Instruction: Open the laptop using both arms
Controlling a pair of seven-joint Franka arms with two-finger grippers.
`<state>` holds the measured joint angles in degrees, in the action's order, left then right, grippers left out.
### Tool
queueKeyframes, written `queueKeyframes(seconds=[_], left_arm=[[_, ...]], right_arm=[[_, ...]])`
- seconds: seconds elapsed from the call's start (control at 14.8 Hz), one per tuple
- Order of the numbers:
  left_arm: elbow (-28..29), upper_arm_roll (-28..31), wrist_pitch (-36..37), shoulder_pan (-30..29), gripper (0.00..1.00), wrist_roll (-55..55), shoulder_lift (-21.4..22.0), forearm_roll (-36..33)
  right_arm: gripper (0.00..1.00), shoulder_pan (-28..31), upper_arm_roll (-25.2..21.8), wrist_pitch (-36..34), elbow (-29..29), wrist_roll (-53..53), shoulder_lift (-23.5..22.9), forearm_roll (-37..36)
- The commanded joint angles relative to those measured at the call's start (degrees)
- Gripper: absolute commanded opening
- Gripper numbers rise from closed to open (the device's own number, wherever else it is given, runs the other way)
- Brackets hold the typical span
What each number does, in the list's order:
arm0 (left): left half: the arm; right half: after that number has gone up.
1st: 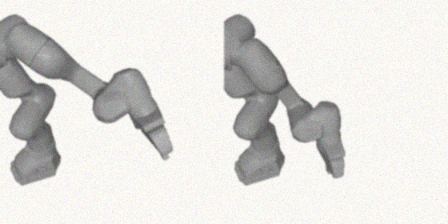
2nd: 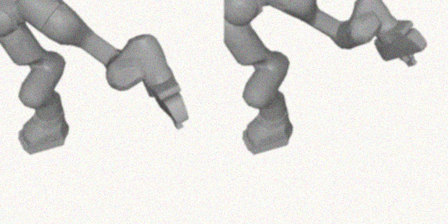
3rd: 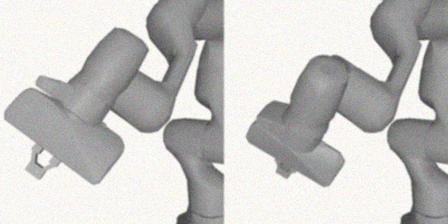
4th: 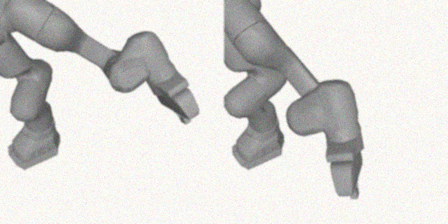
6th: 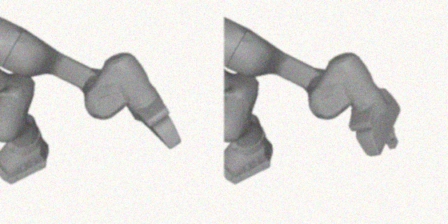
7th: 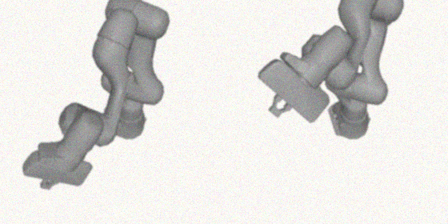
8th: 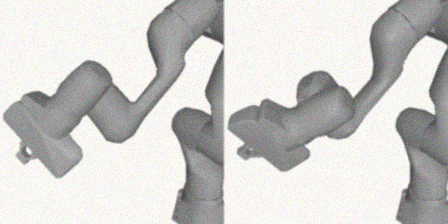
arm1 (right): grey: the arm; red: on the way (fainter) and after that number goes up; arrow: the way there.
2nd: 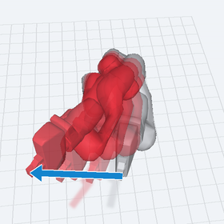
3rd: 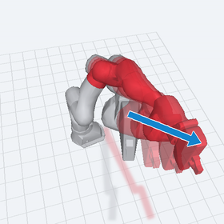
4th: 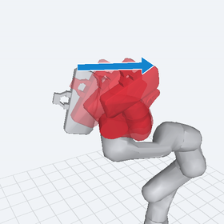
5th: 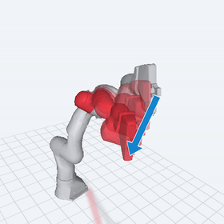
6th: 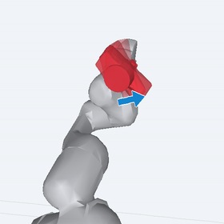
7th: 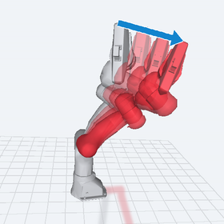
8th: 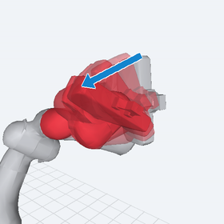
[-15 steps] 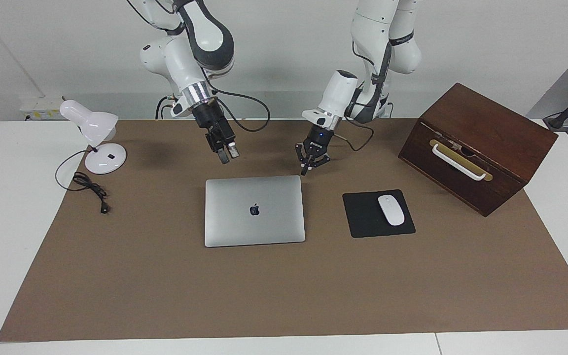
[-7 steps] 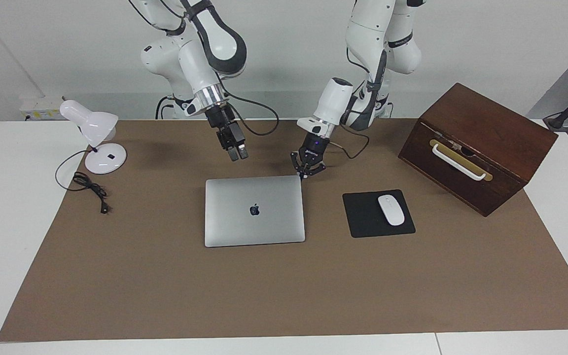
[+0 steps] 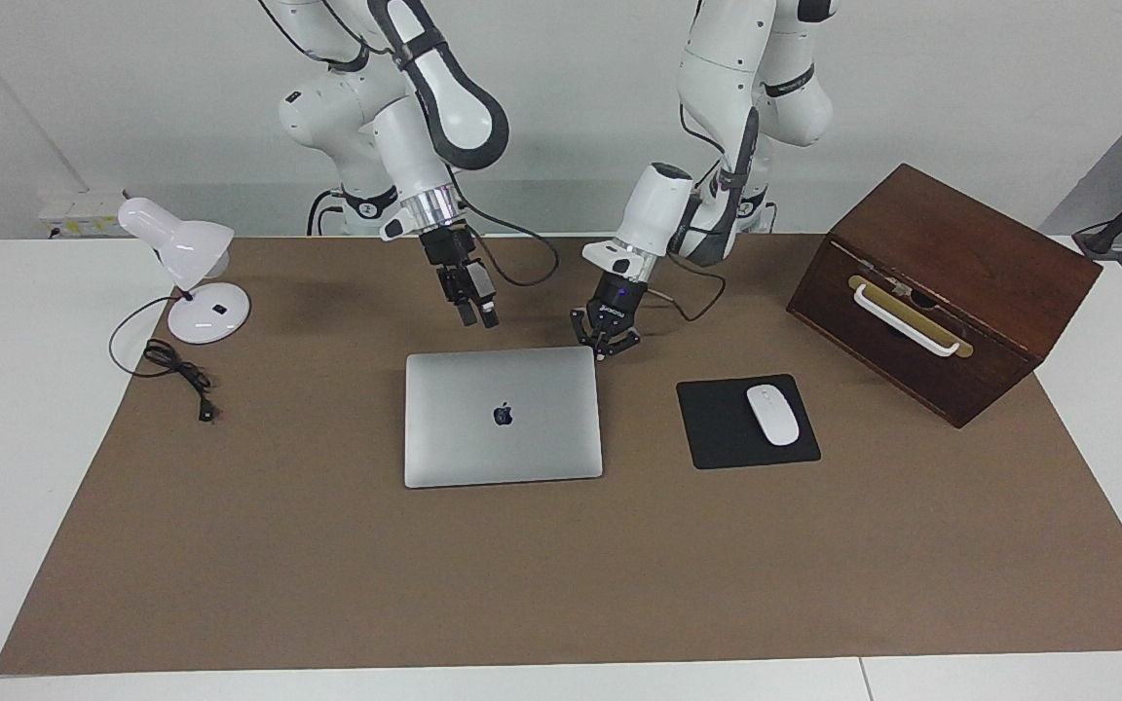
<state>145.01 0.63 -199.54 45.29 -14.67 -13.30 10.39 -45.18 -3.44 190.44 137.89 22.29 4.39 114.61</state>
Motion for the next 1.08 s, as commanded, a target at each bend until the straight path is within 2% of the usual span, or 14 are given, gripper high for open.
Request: queueKeyframes(seconds=[0.0,1.02], left_arm=[[-2.89,0.25,-1.29,0.24,0.00,0.96,-2.61,1.12],[-2.98,0.33,-1.29,0.15,0.00,3.68,-4.19,0.94]], right_arm=[[1.00,0.10,0.01,0.90,-0.69,2.06,-1.66,1.85],[1.00,3.17,-0.08,-0.42,-3.15,5.31,-5.36,1.85]])
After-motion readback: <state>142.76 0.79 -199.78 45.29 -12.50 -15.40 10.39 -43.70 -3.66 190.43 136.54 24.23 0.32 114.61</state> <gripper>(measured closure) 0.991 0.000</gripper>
